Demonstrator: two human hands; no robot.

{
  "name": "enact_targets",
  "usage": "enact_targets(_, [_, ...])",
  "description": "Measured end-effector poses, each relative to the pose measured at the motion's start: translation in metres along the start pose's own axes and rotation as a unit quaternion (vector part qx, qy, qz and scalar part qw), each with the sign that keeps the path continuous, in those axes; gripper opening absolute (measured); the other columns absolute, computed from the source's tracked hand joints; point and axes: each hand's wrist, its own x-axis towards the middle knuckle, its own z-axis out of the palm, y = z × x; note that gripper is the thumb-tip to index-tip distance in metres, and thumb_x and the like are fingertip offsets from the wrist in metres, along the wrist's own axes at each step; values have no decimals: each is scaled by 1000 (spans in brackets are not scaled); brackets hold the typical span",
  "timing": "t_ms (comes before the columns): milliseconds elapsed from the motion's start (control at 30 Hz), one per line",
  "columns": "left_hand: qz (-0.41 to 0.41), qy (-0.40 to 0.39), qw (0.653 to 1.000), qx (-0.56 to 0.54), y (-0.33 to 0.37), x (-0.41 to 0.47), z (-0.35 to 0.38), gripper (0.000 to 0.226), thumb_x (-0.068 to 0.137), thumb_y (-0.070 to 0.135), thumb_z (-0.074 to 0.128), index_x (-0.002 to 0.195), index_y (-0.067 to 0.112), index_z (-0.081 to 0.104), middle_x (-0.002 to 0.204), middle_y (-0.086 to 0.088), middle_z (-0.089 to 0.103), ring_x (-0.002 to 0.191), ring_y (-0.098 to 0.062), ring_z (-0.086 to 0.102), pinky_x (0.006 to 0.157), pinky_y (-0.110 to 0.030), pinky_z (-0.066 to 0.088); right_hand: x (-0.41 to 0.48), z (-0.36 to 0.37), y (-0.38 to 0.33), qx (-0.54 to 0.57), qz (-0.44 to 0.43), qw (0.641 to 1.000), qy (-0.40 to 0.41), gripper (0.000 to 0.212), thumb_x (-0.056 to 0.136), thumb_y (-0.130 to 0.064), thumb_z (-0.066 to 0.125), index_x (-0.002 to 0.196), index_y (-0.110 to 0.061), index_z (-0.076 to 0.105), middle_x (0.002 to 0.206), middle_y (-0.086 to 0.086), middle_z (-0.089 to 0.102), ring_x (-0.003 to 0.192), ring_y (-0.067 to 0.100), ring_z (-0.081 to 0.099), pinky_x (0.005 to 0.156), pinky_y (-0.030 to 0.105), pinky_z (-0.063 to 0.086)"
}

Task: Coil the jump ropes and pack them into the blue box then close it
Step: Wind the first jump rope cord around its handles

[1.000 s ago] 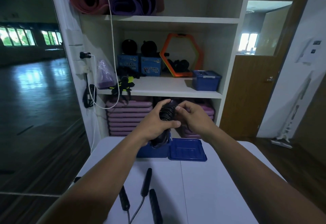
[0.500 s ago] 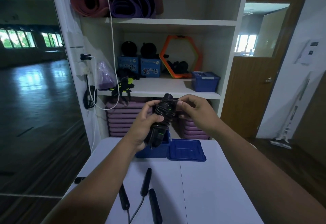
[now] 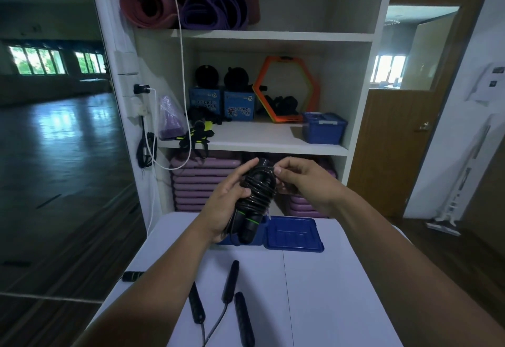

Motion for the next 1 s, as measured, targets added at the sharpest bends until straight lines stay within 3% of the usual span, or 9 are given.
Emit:
enact_targets(67, [7, 0, 1000, -2, -3, -3, 0, 56, 89, 2, 45, 137, 29, 57, 120, -9, 66, 99, -38, 63, 89, -63, 53, -2, -3, 1, -30, 33, 999, -26, 18, 99, -16, 53, 101, -2, 65, 93, 16, 60, 88, 26, 54, 83, 39, 49])
enact_targets(167, [15, 6, 1000, -7, -4, -4, 2, 51, 91, -4, 43, 128, 26, 61, 116, -10, 65, 92, -32, 67, 81, -55, 57, -3, -4, 3, -49, 52, 997, -29, 21, 97, -19, 56, 103, -1, 66, 95, 21, 61, 86, 27, 54, 79, 36, 46])
enact_targets(333, [18, 0, 999, -28, -6, -1, 2, 40, 82, 5, 52, 113, 27, 64, 113, -19, 60, 91, -45, 63, 84, -71, 49, -1, -3, 2, -52, 49, 997, -5, 18, 94, -19, 62, 98, -4, 71, 87, 16, 60, 79, 24, 49, 70, 30, 44])
enact_targets(467, [24, 0, 999, -47, -7, 2, 8, 30, 75, 22, 74, 101, 29, 60, 105, -19, 58, 91, -45, 58, 84, -73, 46, 2, -2, 3, -14, 44, 999, 2, 18, 92, -18, 64, 99, -2, 71, 86, 12, 66, 82, 22, 57, 82, 37, 52])
enact_targets(600, [40, 26, 999, -22, -7, 6, 13, 33, 72, 24, 83, 90, 25, 55, 99, -20, 56, 89, -44, 58, 80, -78, 47, 4, -9, 1, 33, 29, 999, 23, 21, 93, -7, 61, 110, 4, 67, 89, 12, 68, 78, 17, 63, 72, 24, 58])
enact_targets(700, [52, 4, 999, 5, -3, 7, 11, 29, 74, 23, 81, 85, 25, 54, 93, -17, 58, 86, -41, 59, 76, -62, 57, 2, -18, -2, 51, 22, 998, 33, 24, 93, -3, 59, 112, 10, 64, 87, 13, 67, 71, 12, 64, 62, 16, 55])
enact_targets(800, [52, -17, 998, 15, 3, 6, 8, 29, 74, 22, 80, 85, 24, 53, 90, -13, 60, 83, -35, 59, 70, -47, 59, 2, -28, -6, 100, 39, 994, -13, 25, 87, -5, 64, 108, 9, 65, 84, 12, 70, 72, 16, 66, 65, 20, 57])
enact_targets(933, [46, -52, 997, 46, 6, 5, 7, 29, 76, 22, 79, 86, 27, 52, 96, -15, 56, 85, -40, 58, 78, -73, 51, 2, -37, -5, 134, 73, 988, -26, 33, 80, -13, 69, 106, 8, 66, 81, 12, 71, 71, 18, 67, 64, 22, 59])
enact_targets(1000, [53, -68, 994, 67, 8, 4, 9, 28, 78, 23, 77, 86, 29, 52, 95, -11, 55, 85, -38, 58, 79, -74, 48, 5, -35, -1, 149, 83, 985, -13, 33, 83, -14, 68, 106, 9, 65, 80, 13, 66, 69, 17, 63, 61, 22, 58])
